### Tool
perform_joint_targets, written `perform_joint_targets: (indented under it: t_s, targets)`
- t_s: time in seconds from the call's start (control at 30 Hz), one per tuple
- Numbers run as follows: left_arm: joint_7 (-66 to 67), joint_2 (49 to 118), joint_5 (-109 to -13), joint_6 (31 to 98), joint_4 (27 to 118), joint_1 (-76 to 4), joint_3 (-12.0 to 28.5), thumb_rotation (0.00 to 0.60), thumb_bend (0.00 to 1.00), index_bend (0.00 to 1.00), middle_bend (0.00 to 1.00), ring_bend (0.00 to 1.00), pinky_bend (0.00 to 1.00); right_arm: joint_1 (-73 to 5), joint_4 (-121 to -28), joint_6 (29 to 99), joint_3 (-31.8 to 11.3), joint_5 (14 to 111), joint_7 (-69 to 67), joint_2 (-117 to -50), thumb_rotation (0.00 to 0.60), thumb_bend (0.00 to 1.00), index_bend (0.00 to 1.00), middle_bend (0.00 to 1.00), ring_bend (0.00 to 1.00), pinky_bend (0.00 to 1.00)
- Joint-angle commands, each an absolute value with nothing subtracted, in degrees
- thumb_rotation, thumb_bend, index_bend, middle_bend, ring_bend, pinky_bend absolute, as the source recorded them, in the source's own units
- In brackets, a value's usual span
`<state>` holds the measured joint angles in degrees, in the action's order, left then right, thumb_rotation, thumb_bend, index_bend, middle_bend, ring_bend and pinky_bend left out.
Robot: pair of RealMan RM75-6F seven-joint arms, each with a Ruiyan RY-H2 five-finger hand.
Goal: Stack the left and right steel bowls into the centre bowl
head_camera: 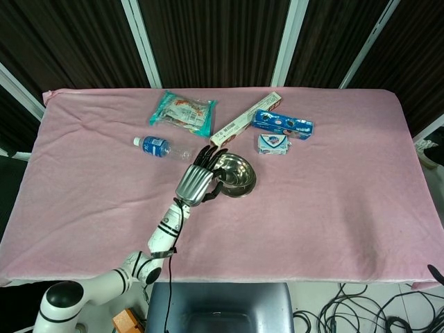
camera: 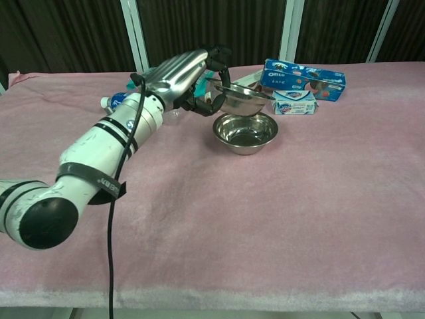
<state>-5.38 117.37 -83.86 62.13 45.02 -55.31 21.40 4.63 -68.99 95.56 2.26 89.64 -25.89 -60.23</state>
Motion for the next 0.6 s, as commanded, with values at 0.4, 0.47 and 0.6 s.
perform_joint_targets:
  t_s: [0.4, 0.47, 0.6]
  targets:
    - [-4.7, 121.5, -78.8, 54.6, 37.0, -57.6, 18.9, 0.600, 0.43, 0.01, 0.00, 0.00, 0.00, 5.7, -64.9, 94.7, 1.0, 88.5, -30.1, -61.6, 0.600, 0.33, 0.00, 0.00, 0.00, 0.00]
    - [-3.9, 120.0, -79.0, 55.8, 40.3, -56.6, 18.2, 0.600, 0.41, 0.00, 0.00, 0.00, 0.00, 5.7, -65.0, 94.6, 0.9, 88.6, -29.9, -61.7, 0.600, 0.33, 0.00, 0.00, 0.00, 0.00]
    - [0.9, 113.9, -79.7, 58.3, 51.0, -52.8, 15.7, 0.600, 0.40, 0.00, 0.00, 0.00, 0.00, 5.6, -65.7, 94.5, 0.8, 89.0, -28.8, -61.8, 0.600, 0.33, 0.00, 0.00, 0.00, 0.00]
